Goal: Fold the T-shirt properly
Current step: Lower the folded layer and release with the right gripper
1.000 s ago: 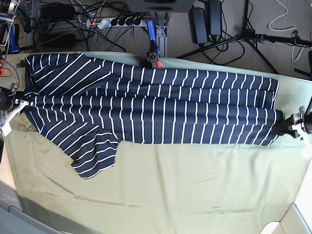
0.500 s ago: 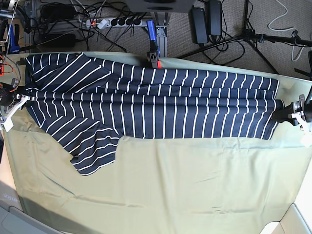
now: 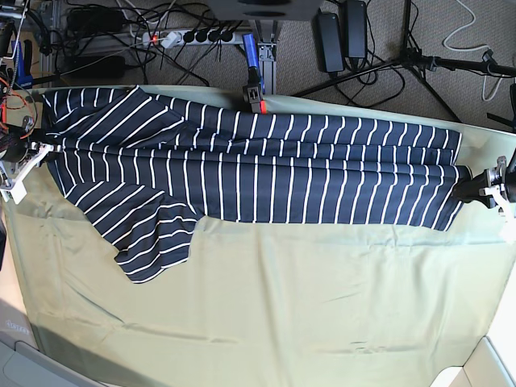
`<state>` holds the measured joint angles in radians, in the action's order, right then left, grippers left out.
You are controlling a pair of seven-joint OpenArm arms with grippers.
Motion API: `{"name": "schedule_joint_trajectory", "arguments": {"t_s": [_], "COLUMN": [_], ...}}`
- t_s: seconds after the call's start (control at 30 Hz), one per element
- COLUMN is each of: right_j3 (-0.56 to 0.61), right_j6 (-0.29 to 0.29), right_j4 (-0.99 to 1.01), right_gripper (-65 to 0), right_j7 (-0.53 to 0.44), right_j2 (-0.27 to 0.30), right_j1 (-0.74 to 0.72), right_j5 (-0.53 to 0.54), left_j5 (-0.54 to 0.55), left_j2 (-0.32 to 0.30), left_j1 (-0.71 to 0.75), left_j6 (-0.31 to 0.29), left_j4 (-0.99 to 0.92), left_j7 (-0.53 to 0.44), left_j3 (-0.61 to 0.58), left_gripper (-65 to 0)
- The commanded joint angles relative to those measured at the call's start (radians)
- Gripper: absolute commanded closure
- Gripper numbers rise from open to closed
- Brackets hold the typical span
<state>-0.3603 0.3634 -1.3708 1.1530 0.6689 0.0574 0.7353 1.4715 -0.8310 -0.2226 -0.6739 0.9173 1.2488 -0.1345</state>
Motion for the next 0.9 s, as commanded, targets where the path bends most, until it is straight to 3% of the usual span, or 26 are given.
{"name": "schedule_joint_trajectory", "arguments": {"t_s": [0.0, 0.1, 0.13, 0.23, 0.27, 0.3, 0.67, 0.87], "right_j3": [-0.014, -0.014, -0.014, -0.014, -0.014, -0.014, -0.015, 0.021], "right_j6": [0.071, 0.070, 0.070, 0.070, 0.070, 0.070, 0.067, 0.067], "right_j4": [-0.014, -0.014, -0.014, -0.014, -0.014, -0.014, -0.003, 0.157], "right_gripper": [0.0, 0.0, -2.6, -35.9, -42.5, -44.6, -44.5, -44.5], "right_j7": [-0.005, -0.005, -0.004, -0.006, -0.012, -0.023, -0.106, -0.154], "right_j2": [0.029, 0.026, 0.026, 0.027, 0.027, 0.029, 0.026, -0.002], "right_j1": [-0.010, -0.010, -0.010, -0.011, -0.015, -0.019, -0.263, -0.419], "right_j5": [-0.032, -0.057, -0.061, -0.066, -0.066, -0.066, -0.067, -0.090], "left_j5": [0.012, 0.012, 0.012, 0.012, 0.012, 0.012, 0.012, 0.012], "left_j2": [-0.034, -0.034, -0.033, -0.034, -0.034, -0.034, -0.034, -0.034], "left_j1": [-0.021, -0.021, -0.021, -0.021, -0.021, -0.021, -0.021, -0.021], "left_j6": [-0.024, -0.024, -0.024, -0.024, -0.024, -0.024, -0.024, -0.024], "left_j4": [0.012, 0.012, 0.012, 0.012, 0.012, 0.012, 0.087, 0.237], "left_j7": [-0.010, -0.019, -0.024, -0.026, -0.026, -0.025, 0.005, 0.009], "left_j3": [0.010, 0.010, 0.010, 0.010, 0.010, 0.010, 0.010, 0.010], "left_gripper": [-0.7, -13.1, -16.1, -22.9, -24.2, -24.3, -24.3, -24.3]}}
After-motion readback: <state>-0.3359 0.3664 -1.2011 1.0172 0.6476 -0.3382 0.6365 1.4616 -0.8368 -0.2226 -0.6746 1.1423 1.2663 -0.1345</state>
